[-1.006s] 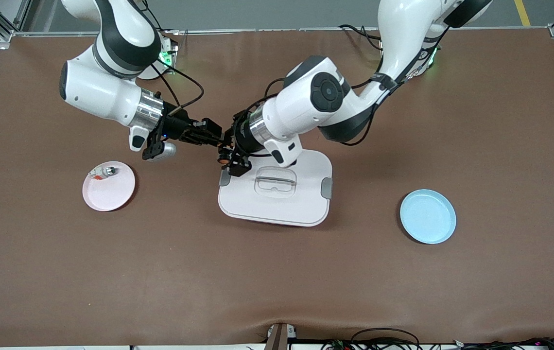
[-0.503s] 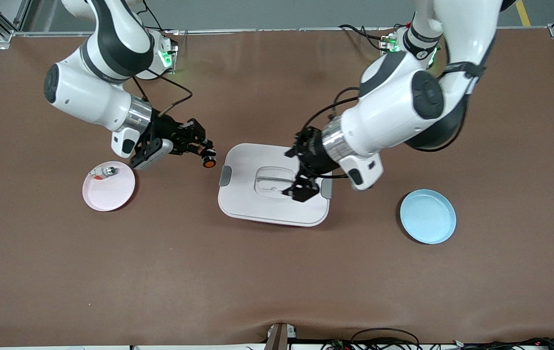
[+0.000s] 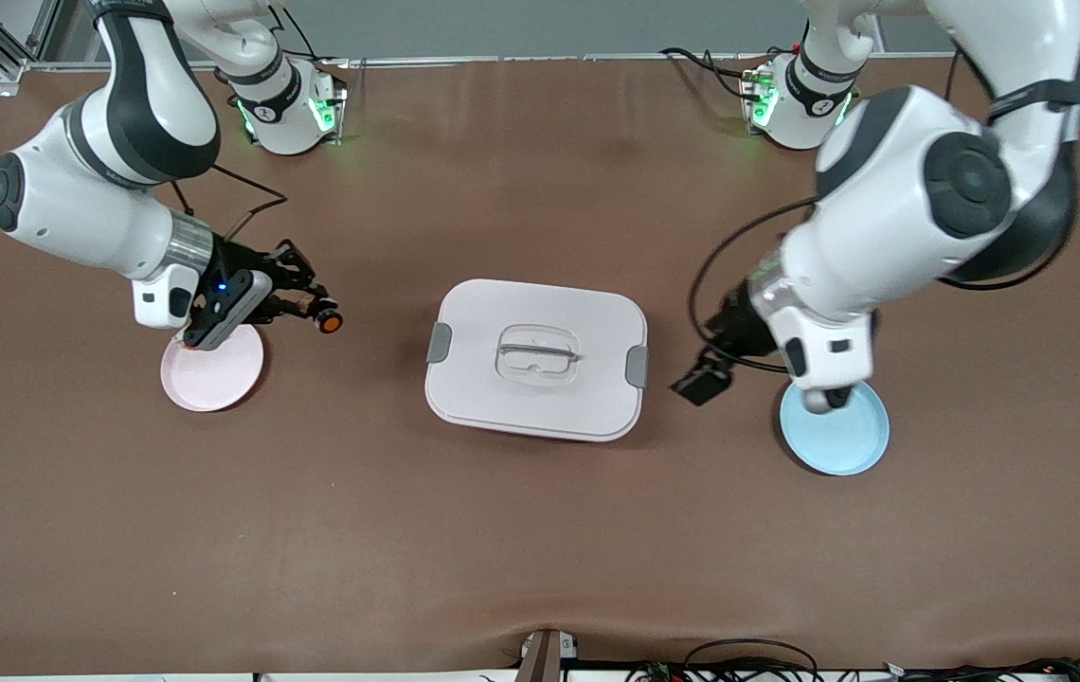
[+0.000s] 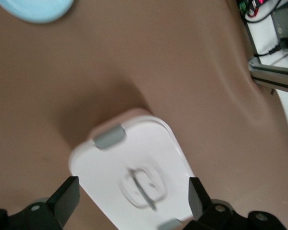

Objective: Transfer orange switch to right arm and place
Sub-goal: 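Carry the switch with the right gripper while the left gripper withdraws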

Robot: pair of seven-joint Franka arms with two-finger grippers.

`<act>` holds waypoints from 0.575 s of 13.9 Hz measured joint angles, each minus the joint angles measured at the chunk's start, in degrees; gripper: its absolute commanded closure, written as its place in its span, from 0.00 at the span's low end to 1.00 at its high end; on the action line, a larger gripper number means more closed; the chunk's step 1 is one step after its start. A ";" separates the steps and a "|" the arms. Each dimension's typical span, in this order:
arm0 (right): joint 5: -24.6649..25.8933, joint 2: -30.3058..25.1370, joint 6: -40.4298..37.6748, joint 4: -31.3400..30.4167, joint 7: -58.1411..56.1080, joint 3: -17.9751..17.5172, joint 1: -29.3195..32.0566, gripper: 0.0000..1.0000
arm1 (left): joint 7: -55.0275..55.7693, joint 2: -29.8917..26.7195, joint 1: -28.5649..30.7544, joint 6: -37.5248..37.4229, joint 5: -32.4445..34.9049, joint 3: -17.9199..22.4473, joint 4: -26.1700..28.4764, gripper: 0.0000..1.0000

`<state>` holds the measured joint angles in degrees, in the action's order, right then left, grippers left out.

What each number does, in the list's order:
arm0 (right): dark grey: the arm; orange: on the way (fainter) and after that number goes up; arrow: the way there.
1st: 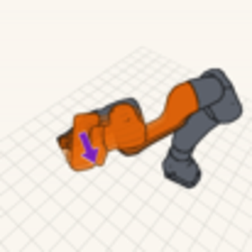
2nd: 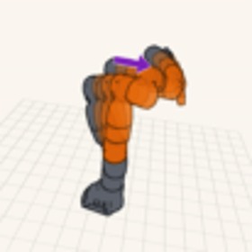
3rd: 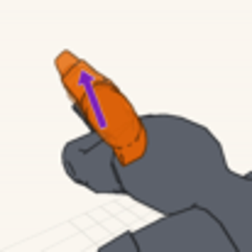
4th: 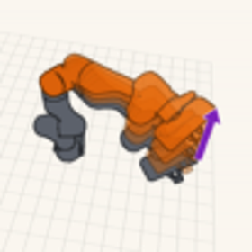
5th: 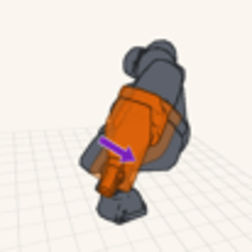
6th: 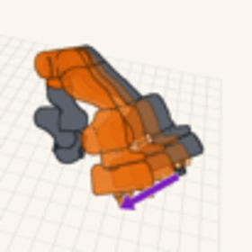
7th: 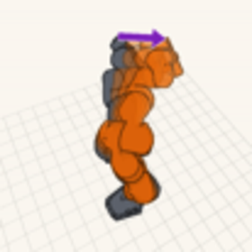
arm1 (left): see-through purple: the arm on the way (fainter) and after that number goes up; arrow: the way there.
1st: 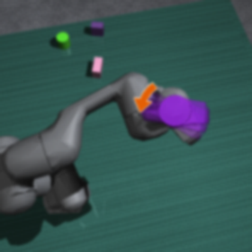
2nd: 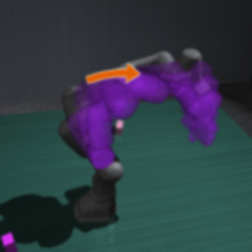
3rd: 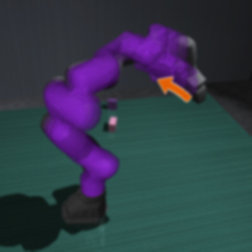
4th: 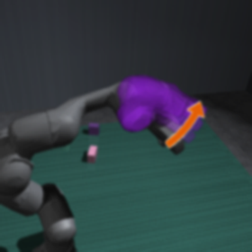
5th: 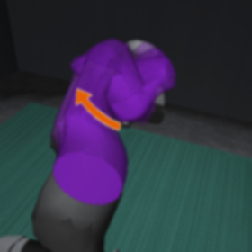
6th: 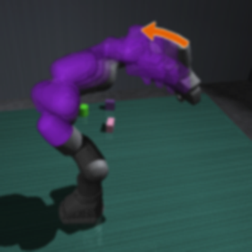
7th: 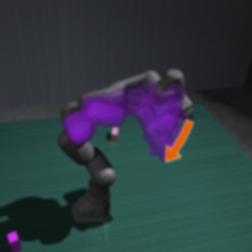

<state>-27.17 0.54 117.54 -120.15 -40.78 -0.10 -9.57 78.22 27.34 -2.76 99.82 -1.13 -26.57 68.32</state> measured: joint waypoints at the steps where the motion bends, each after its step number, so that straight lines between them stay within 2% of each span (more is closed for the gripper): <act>1: 2.62 -0.01 -0.10 0.01 -2.86 0.00 0.66 1.00 | -5.70 -0.54 2.10 -2.43 1.19 0.03 0.00 0.00; 5: 13.35 -0.02 -0.10 0.12 -11.45 0.01 2.74 1.00 | -22.17 -2.07 10.29 -6.57 4.31 0.23 0.05 0.00; 8: 16.81 -0.02 0.31 0.13 -18.44 0.00 3.07 1.00 | -28.32 -3.59 13.45 -8.83 9.37 0.23 0.07 0.00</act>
<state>-10.36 0.52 117.85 -120.02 -59.22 -0.09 -6.50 49.89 23.75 10.69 90.99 8.24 -26.34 68.39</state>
